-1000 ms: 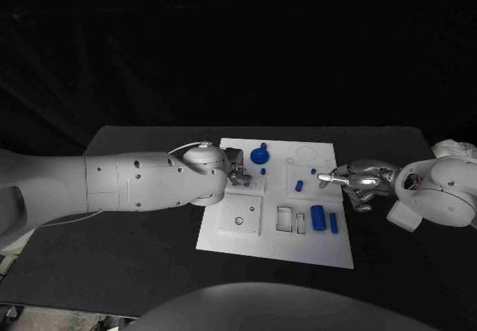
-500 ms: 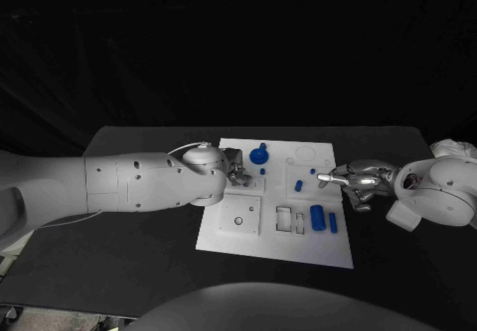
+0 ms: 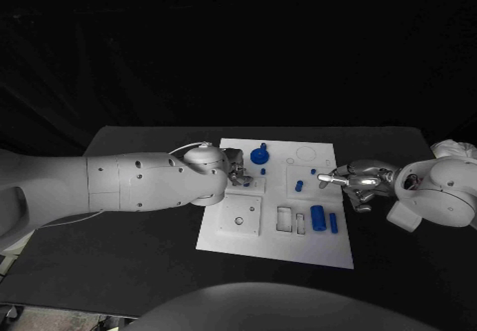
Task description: Assemble the parts on the task board
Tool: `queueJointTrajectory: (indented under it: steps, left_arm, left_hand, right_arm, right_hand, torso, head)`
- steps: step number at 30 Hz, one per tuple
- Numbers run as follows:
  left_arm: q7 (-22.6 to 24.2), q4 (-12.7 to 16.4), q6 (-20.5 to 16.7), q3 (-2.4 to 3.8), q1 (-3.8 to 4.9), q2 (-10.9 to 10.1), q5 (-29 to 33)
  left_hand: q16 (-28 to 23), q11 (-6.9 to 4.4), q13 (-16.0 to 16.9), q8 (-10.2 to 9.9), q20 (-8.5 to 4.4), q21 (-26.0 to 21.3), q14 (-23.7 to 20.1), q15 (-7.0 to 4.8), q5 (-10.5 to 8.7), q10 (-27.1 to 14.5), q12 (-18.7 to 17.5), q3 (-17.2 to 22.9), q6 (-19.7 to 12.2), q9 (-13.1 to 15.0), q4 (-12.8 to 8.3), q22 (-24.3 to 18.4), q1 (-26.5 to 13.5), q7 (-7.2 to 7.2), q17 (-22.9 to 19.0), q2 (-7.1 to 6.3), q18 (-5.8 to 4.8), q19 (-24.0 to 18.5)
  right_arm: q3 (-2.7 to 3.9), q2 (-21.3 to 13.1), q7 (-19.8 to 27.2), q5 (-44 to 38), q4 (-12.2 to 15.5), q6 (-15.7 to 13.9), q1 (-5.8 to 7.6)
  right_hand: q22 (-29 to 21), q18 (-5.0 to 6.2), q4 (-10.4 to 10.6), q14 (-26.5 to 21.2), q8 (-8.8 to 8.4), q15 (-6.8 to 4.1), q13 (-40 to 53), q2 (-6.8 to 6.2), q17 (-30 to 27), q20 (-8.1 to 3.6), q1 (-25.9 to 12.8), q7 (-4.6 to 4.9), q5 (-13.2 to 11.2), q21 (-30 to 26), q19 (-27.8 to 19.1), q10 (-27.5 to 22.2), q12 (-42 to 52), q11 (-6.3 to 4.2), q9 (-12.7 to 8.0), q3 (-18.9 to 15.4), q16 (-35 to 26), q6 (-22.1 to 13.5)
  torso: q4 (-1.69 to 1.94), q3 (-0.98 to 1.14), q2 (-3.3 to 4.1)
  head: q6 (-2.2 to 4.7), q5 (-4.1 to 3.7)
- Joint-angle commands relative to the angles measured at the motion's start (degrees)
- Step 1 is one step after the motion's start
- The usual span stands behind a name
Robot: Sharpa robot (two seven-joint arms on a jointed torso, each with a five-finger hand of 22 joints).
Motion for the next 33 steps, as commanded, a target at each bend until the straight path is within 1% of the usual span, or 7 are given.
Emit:
queueJointTrajectory:
  steps: [1, 10, 20, 23, 27, 30, 33]
  left_arm:
    - [-3.40, -0.01, 0.49, 0.02, -0.02, 0.15, 0.47]
    - [-3.40, -0.15, 0.66, 0.03, -0.03, 0.12, 0.63]
    - [-2.84, 0.03, 0.04, 0.03, -0.03, -0.12, 1.39]
    - [-2.51, 0.14, -0.71, 0.04, -0.03, -0.29, 1.73]
    - [-2.09, 0.41, -2.38, 0.06, -0.03, -0.68, 1.92]
    - [-1.90, 0.84, -3.93, 0.11, -0.02, -1.22, 1.89]
    - [-1.90, 1.31, -4.77, 0.17, 0.07, -1.79, 1.84]
  left_hand:
    - [0.14, 0.06, 12.42, -0.31, 0.26, -0.37, 6.14, -0.04, -0.27, 3.41, -0.24, -0.47, 0.29, 0.01, 0.02, 4.72, -0.39, 0.26, 15.10, 0.06, -0.39, 0.31]
    - [0.14, 0.13, 12.33, -0.68, 0.32, -0.54, 6.14, 0.02, -0.71, 3.33, -0.33, -1.30, 0.20, -0.01, 0.04, 4.64, -1.12, 0.35, 15.10, 0.16, -0.36, 0.24]
    - [0.14, 0.31, 12.27, -1.68, 0.49, -0.76, 6.14, 0.18, -2.83, 3.25, -0.43, -3.92, 0.10, -0.05, 0.13, 4.71, -4.07, 0.53, 15.10, 0.41, -0.34, 0.25]
    - [0.14, 0.33, 12.29, -1.91, 0.53, -0.77, 6.14, 0.21, -3.72, 3.27, -0.42, -4.77, 0.17, 0.00, 0.17, 4.80, -5.15, 0.55, 15.10, 0.52, -0.35, 0.31]
    - [0.14, 0.36, 12.37, -2.26, 0.56, -0.72, 6.14, 0.23, -5.54, 3.35, -0.36, -6.49, 0.26, 0.12, 0.20, 5.01, -7.37, 0.59, 15.10, 0.50, -0.39, 0.47]
    - [0.14, 0.35, 12.50, -2.45, 0.54, -0.62, 6.14, 0.20, -5.26, 3.49, -0.26, -8.44, 0.42, 0.30, 0.19, 5.23, -9.18, 0.58, 15.10, 0.08, -0.43, 0.65]
    - [0.14, 0.34, 12.59, -2.56, 0.52, -0.53, 6.14, 0.19, -5.15, 3.59, -0.18, -9.29, 0.43, 0.38, 0.14, 5.38, -9.65, 0.58, 15.10, -0.11, -0.47, 0.77]
  right_arm:
    - [-0.01, -0.02, 0.42, -0.09, 0.04, 0.65, -0.08]
    - [-0.01, -0.12, 0.34, -0.09, 0.06, 0.72, -0.09]
    - [-0.01, -0.17, 0.32, -0.09, 0.01, 0.76, -0.11]
    - [-0.01, -0.19, 0.32, -0.09, 0.01, 0.76, -0.12]
    - [-0.01, -0.23, 0.35, -0.09, -0.01, 0.73, -0.13]
    - [-0.01, -0.27, 0.39, -0.09, -0.04, 0.69, -0.14]
    - [-0.01, -0.35, 0.39, -0.10, -0.05, 0.63, -0.14]
  right_hand:
    - [5.99, 0.93, 0.02, -0.59, -0.21, 0.00, 2.37, -0.02, 5.34, -0.12, 0.59, 0.15, 0.27, -0.17, -0.46, -0.24, -0.23, -0.19, -0.06, 0.31, -0.23, -0.38]
    - [5.99, 0.93, 0.02, -0.59, -0.21, 0.00, 2.37, -0.02, 5.34, -0.12, 0.59, 0.15, 0.27, -0.17, -0.46, -0.24, -0.23, -0.19, -0.06, 0.31, -0.23, -0.38]
    - [5.95, 0.95, -0.06, -0.59, -0.21, 0.01, 2.33, -0.05, 5.33, -0.11, 0.69, 0.16, 0.32, -0.32, -0.53, -0.29, -0.27, -0.17, -0.06, 0.37, -0.24, -0.39]
    - [5.93, 0.97, -0.08, -0.62, -0.21, 0.01, 2.30, -0.05, 5.29, -0.10, 0.72, 0.17, 0.34, -0.41, -0.58, -0.33, -0.30, -0.17, -0.06, 0.39, -0.28, -0.40]
    - [5.93, 0.97, -0.08, -0.62, -0.21, 0.01, 2.30, -0.05, 5.29, -0.10, 0.72, 0.17, 0.34, -0.41, -0.58, -0.33, -0.30, -0.17, -0.06, 0.39, -0.28, -0.40]
    - [5.92, 0.97, -0.09, -0.61, -0.20, 0.01, 2.18, -0.05, 5.30, -0.10, 0.74, 0.18, 0.35, -0.43, -0.59, -0.50, -0.39, -0.16, -0.06, 0.40, -0.27, -0.39]
    - [5.91, 0.98, -0.09, -0.62, -0.20, 0.01, 2.13, -0.05, 5.29, -0.10, 0.74, 0.19, 0.36, -0.47, -0.61, -0.57, -0.44, -0.16, -0.05, 0.41, -0.28, -0.39]
  torso:
    - [0.01, 0.03, 0.00]
    - [0.02, 0.03, -0.02]
    - [0.00, 0.01, -0.03]
    - [0.00, 0.01, -0.03]
    - [0.00, 0.02, 0.01]
    - [-0.04, -0.01, 0.00]
    - [-0.05, -0.01, -0.04]
  head:
    - [0.00, 0.00]
    - [0.00, 0.01]
    - [0.00, 0.06]
    - [0.00, 0.06]
    - [0.00, 0.03]
    - [0.00, -0.07]
    - [0.00, -0.23]
